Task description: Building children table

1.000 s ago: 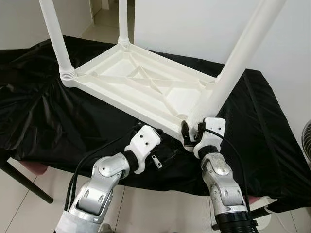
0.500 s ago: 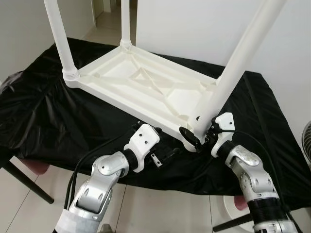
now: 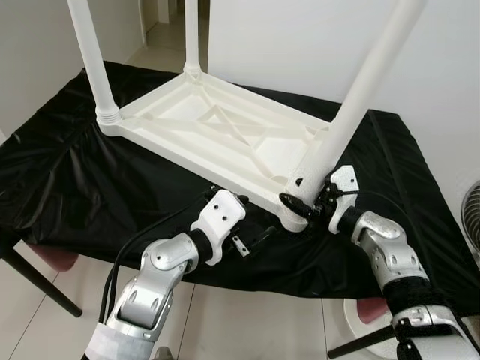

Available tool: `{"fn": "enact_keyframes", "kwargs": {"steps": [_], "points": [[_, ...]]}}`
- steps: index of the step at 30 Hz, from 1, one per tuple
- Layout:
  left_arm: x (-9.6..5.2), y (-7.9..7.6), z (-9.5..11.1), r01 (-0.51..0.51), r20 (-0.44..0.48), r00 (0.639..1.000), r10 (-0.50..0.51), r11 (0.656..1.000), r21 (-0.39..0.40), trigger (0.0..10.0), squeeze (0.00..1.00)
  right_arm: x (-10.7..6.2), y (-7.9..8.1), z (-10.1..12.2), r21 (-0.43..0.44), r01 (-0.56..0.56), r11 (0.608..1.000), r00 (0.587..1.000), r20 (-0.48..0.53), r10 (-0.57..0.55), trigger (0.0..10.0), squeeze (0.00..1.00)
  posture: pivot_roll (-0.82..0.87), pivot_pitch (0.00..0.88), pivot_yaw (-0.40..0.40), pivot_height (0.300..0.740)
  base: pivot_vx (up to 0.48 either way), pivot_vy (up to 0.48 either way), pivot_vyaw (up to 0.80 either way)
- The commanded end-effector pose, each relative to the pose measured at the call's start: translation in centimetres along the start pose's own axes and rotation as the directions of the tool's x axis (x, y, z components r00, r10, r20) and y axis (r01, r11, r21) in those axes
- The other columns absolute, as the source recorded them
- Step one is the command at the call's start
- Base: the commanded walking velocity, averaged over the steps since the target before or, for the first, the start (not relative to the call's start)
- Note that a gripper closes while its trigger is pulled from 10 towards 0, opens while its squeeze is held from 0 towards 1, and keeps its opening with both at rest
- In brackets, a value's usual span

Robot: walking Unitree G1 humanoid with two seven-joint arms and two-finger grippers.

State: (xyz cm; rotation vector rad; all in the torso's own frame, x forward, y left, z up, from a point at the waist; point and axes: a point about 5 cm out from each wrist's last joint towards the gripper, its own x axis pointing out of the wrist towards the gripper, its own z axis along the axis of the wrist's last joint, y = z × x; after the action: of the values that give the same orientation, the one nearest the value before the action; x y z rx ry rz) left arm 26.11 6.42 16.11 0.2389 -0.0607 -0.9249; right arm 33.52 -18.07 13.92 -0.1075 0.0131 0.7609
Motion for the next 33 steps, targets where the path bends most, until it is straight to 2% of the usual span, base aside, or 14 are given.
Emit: {"fn": "enact_keyframes", "kwargs": {"steps": [1, 8, 9, 10, 12, 14, 19, 22, 26, 28, 30, 31, 33], "points": [[0.2, 0.1, 0.1, -0.039, 0.001, 0.999, 0.039, 0.999, 0.005, 10.0, 0.00, 0.2, 0.3, -0.6, 0.016, -0.031, 0.999, 0.999, -0.029, 0.031, 0.0, 0.00, 0.14, 0.050, -0.072, 0.740, 0.000, 0.000, 0.00], [0.2, 0.0, 0.2, -0.036, 0.002, 0.999, 0.036, 0.999, 0.005, 10.0, 0.00, 0.1, 0.7, -1.0, 0.038, -0.044, 0.998, 0.999, -0.022, 0.045, 0.0, 0.00, 0.14, 0.057, -0.074, 0.740, 0.000, 0.000, 0.00], [0.2, 0.2, 0.2, -0.046, 0.003, 0.999, 0.046, 0.999, 0.004, 10.0, 0.00, 0.1, 2.0, -0.8, 0.074, -0.012, 0.997, 0.999, 0.043, 0.009, 0.0, 0.00, 0.14, 0.069, -0.084, 0.740, 0.000, 0.000, 0.00], [0.2, 0.2, 0.2, -0.046, 0.003, 0.999, 0.046, 0.999, 0.004, 10.0, 0.00, 0.1, 2.0, -0.8, 0.074, -0.012, 0.997, 0.999, 0.043, 0.009, 0.0, 0.00, 0.14, 0.069, -0.084, 0.740, 0.000, 0.000, 0.00], [0.2, 0.1, 0.2, -0.055, 0.004, 0.998, 0.055, 0.999, -0.001, 10.0, 0.00, 0.0, 3.2, -0.5, 0.088, 0.032, 0.996, 0.994, 0.099, -0.041, 0.0, 0.00, 0.13, 0.077, -0.092, 0.740, 0.000, 0.000, 0.00], [0.2, 0.1, 0.2, -0.055, 0.004, 0.998, 0.055, 0.999, -0.001, 10.0, 0.00, 0.0, 3.2, -0.5, 0.088, 0.032, 0.996, 0.994, 0.099, -0.041, 0.0, 0.00, 0.13, 0.077, -0.092, 0.740, 0.000, 0.000, 0.00], [0.2, -0.1, 0.1, -0.050, 0.004, 0.999, 0.051, 0.999, -0.010, 10.0, 0.00, -0.3, 4.4, -0.2, 0.101, 0.138, 0.985, 0.979, 0.135, -0.151, 0.0, 0.00, 0.12, 0.084, -0.087, 0.740, 0.000, 0.000, 0.00], [0.4, -0.3, 0.1, -0.035, 0.006, 0.999, 0.035, 0.999, -0.014, 10.0, 0.00, -0.9, 5.3, -0.3, 0.103, 0.275, 0.956, 0.949, 0.131, -0.287, 0.0, 0.00, 0.10, 0.090, -0.085, 0.740, 0.000, 0.000, 0.00], [0.5, -0.3, 0.1, -0.031, 0.006, 0.999, 0.032, 0.999, -0.013, 10.0, 0.00, -1.2, 5.5, -0.3, 0.129, 0.341, 0.931, 0.926, 0.123, -0.357, 0.0, 0.00, 0.10, 0.092, -0.084, 0.740, 0.000, 0.000, 0.00], [0.5, -0.3, 0.1, -0.027, 0.007, 1.000, 0.027, 1.000, -0.014, 10.0, 0.00, -1.4, 6.0, -0.1, 0.139, 0.414, 0.899, 0.892, 0.132, -0.431, 0.0, 0.00, 0.09, 0.095, -0.079, 0.740, 0.000, 0.000, 0.00], [0.6, -0.3, 0.1, -0.024, 0.008, 1.000, 0.024, 1.000, -0.014, 10.0, 0.00, -1.5, 6.3, 0.0, 0.142, 0.440, 0.886, 0.878, 0.136, -0.458, 0.0, 0.00, 0.09, 0.097, -0.079, 0.740, 0.000, 0.000, 0.00], [0.6, -0.4, 0.1, -0.021, 0.008, 1.000, 0.021, 1.000, -0.015, 10.0, 0.00, -1.7, 6.6, -0.1, 0.156, 0.477, 0.865, 0.859, 0.125, -0.496, 0.0, 0.00, 0.09, 0.098, -0.077, 0.740, 0.000, 0.000, 0.00], [0.6, -0.4, 0.1, -0.021, 0.008, 1.000, 0.021, 1.000, -0.015, 10.0, 0.00, -1.7, 6.6, -0.1, 0.156, 0.477, 0.865, 0.859, 0.125, -0.496, 0.0, 0.00, 0.09, 0.098, -0.077, 0.740, 0.000, 0.000, 0.00]]}}
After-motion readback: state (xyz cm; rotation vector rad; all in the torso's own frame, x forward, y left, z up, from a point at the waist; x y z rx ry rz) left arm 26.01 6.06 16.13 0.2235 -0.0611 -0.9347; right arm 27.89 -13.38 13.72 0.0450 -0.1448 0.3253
